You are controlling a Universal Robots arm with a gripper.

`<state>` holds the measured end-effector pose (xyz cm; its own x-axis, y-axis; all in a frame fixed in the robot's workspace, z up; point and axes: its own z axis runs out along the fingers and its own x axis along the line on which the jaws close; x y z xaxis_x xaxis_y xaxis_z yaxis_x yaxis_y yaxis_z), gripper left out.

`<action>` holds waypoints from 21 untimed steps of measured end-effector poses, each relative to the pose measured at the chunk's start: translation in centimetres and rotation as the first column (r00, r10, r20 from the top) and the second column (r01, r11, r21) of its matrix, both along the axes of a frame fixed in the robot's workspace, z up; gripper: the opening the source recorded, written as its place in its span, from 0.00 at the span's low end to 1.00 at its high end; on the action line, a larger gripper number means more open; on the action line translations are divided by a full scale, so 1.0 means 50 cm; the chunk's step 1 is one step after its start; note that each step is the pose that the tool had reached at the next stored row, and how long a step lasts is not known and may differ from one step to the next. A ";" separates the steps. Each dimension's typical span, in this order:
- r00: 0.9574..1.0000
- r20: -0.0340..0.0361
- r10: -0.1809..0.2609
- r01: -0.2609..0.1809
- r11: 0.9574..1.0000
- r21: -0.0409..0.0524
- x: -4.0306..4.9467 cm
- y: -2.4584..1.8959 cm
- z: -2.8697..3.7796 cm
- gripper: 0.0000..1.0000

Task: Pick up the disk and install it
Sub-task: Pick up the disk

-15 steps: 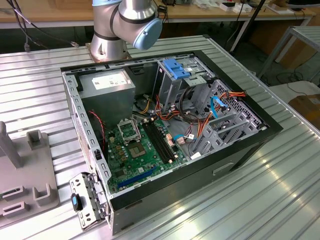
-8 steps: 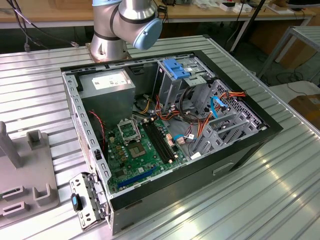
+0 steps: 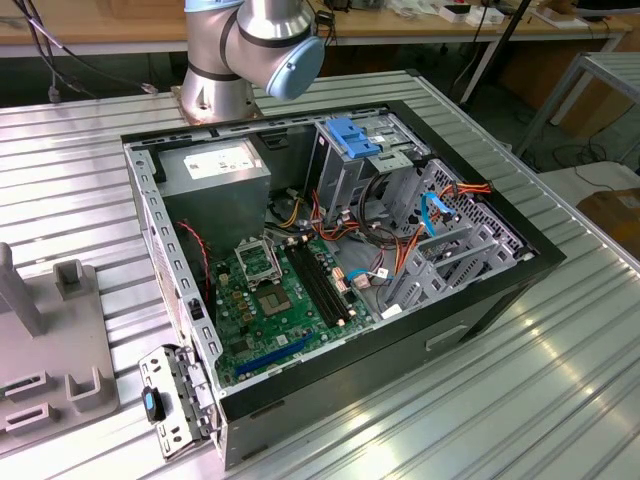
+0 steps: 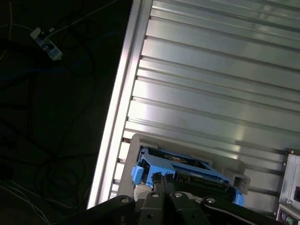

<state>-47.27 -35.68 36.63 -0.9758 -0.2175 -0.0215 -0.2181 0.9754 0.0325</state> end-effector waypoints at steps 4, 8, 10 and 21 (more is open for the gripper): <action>0.999 0.000 0.041 -0.041 0.999 0.000 0.000 0.0000 0.000 0.11; 0.997 0.000 0.078 -0.078 0.997 0.000 0.000 0.0000 0.000 0.11; 0.995 0.000 0.097 -0.097 0.995 0.000 0.000 0.0000 0.000 0.11; 0.979 0.000 0.205 -0.205 0.979 0.000 0.000 0.0000 0.000 0.11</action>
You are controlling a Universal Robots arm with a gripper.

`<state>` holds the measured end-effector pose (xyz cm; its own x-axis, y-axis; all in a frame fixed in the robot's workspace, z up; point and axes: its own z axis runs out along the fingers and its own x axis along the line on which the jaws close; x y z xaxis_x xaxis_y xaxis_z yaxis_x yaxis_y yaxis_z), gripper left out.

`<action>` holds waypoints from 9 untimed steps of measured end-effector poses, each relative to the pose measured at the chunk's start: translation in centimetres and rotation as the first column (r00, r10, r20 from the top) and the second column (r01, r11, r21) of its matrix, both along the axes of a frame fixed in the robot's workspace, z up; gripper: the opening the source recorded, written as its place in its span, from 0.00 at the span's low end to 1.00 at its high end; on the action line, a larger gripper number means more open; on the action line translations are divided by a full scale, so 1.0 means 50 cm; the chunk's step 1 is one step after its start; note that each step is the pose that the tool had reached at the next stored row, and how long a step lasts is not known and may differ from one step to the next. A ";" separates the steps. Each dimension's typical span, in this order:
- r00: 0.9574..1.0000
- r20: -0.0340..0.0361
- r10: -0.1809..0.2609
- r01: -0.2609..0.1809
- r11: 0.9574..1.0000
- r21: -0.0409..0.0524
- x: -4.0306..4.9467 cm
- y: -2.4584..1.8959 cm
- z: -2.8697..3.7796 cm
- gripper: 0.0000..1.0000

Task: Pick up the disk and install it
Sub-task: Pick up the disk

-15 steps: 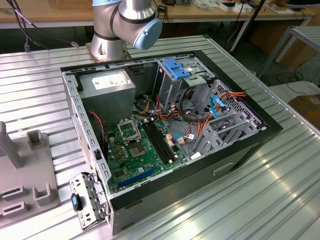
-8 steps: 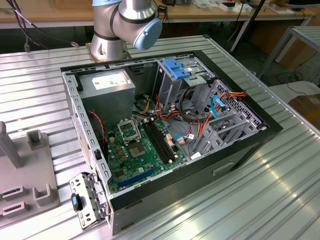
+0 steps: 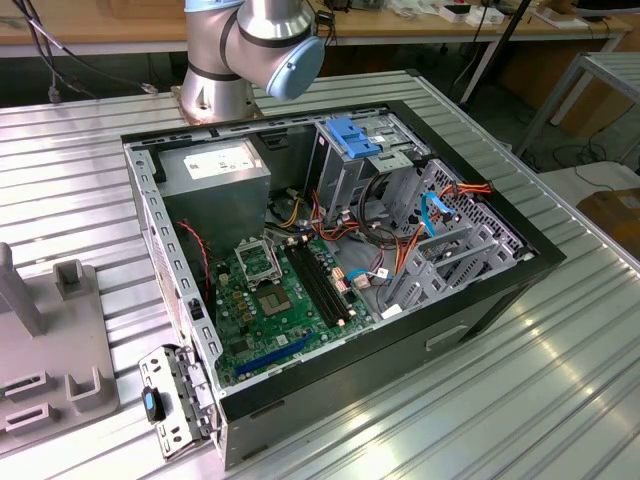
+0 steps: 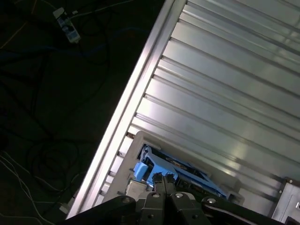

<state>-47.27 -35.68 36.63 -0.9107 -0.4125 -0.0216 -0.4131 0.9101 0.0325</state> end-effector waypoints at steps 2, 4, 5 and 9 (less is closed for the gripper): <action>1.000 0.000 0.016 -0.016 1.000 0.000 0.000 0.0000 0.000 0.11; 0.999 0.000 0.055 -0.055 0.999 0.000 0.000 0.0000 0.000 0.11; 0.998 0.000 0.066 -0.066 0.998 0.000 0.000 0.0000 0.000 0.11; 0.993 0.001 0.122 -0.122 0.993 0.000 0.000 0.0000 0.000 0.11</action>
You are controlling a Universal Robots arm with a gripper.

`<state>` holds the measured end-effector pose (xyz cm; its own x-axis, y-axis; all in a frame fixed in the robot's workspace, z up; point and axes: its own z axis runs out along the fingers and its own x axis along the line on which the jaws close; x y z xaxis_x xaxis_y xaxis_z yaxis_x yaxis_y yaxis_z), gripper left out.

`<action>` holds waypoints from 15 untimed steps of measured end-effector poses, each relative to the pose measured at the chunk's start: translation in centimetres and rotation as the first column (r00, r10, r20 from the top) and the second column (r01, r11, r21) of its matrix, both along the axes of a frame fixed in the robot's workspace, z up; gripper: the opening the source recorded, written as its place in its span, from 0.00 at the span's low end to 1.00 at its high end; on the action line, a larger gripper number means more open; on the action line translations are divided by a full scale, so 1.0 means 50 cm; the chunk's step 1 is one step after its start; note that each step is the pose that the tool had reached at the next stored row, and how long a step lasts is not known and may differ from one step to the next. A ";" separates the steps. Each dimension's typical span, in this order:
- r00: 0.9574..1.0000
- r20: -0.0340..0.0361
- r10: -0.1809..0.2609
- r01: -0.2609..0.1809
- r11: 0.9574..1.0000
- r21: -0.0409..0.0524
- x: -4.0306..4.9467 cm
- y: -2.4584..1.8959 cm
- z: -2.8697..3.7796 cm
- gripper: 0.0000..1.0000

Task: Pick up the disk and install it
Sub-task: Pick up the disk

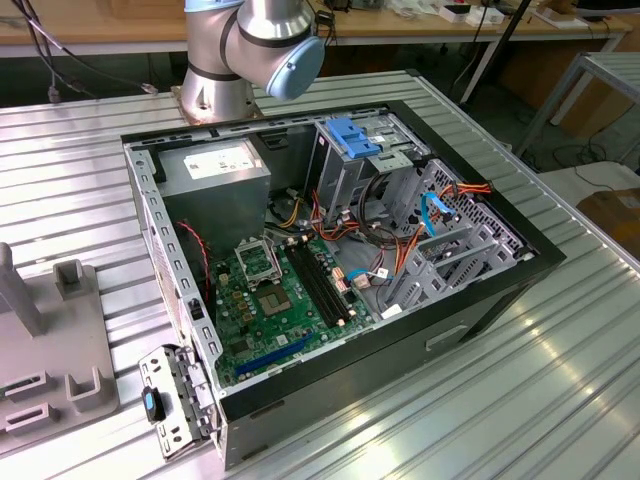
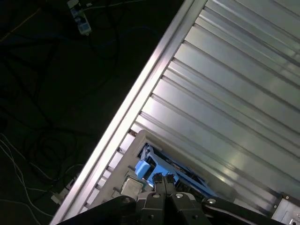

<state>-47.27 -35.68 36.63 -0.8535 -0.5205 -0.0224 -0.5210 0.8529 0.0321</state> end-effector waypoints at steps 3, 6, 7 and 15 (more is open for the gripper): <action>0.999 0.000 0.043 -0.043 0.999 0.000 0.000 0.0000 0.000 0.11; 0.996 0.000 0.090 -0.090 0.996 0.000 0.000 0.0000 0.000 0.11; 0.994 0.000 0.108 -0.108 0.994 0.000 0.000 0.0000 0.000 0.11; 0.977 0.001 0.211 -0.211 0.977 0.000 0.000 0.0001 0.000 0.11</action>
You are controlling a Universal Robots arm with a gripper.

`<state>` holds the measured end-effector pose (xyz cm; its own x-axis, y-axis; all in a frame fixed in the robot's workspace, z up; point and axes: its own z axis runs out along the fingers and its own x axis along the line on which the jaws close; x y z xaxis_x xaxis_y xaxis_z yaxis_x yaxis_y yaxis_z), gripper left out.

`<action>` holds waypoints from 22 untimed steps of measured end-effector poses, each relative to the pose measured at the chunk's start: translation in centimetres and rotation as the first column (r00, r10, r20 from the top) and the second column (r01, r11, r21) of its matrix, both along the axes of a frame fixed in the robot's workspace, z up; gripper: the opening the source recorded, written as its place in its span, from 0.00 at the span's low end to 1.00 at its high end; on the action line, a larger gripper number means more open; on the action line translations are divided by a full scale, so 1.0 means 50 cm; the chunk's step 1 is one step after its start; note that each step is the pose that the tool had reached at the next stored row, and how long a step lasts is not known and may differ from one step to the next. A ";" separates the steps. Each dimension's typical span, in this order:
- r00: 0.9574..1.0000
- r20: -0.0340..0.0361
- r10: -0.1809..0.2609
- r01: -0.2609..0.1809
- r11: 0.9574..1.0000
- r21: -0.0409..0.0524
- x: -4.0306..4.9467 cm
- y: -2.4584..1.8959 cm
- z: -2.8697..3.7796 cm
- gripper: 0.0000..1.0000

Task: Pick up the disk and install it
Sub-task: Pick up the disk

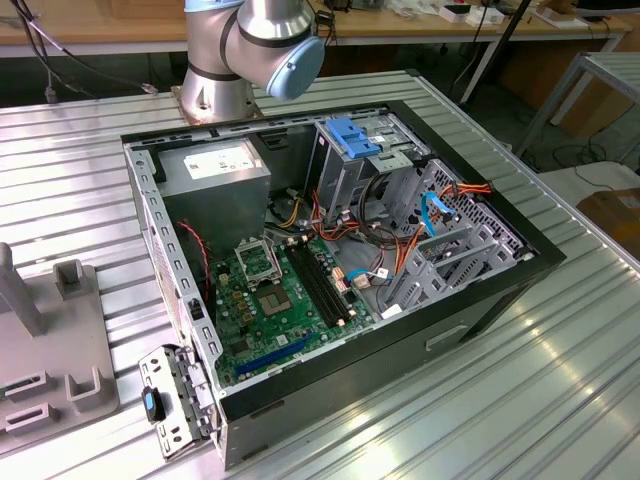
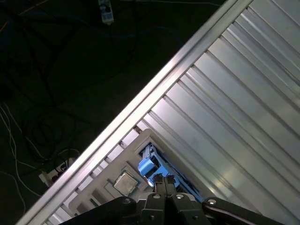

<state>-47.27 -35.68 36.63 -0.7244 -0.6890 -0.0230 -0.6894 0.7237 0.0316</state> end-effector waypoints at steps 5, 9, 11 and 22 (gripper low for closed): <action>0.999 0.000 0.047 -0.047 0.999 0.000 0.000 0.0000 0.000 0.11; 0.996 0.000 0.087 -0.087 0.996 0.000 0.000 0.0000 0.000 0.11; 0.996 0.000 0.087 -0.087 0.996 0.000 0.000 0.0000 0.000 0.11; 0.993 0.000 0.117 -0.117 0.993 0.000 0.000 0.0000 0.000 0.11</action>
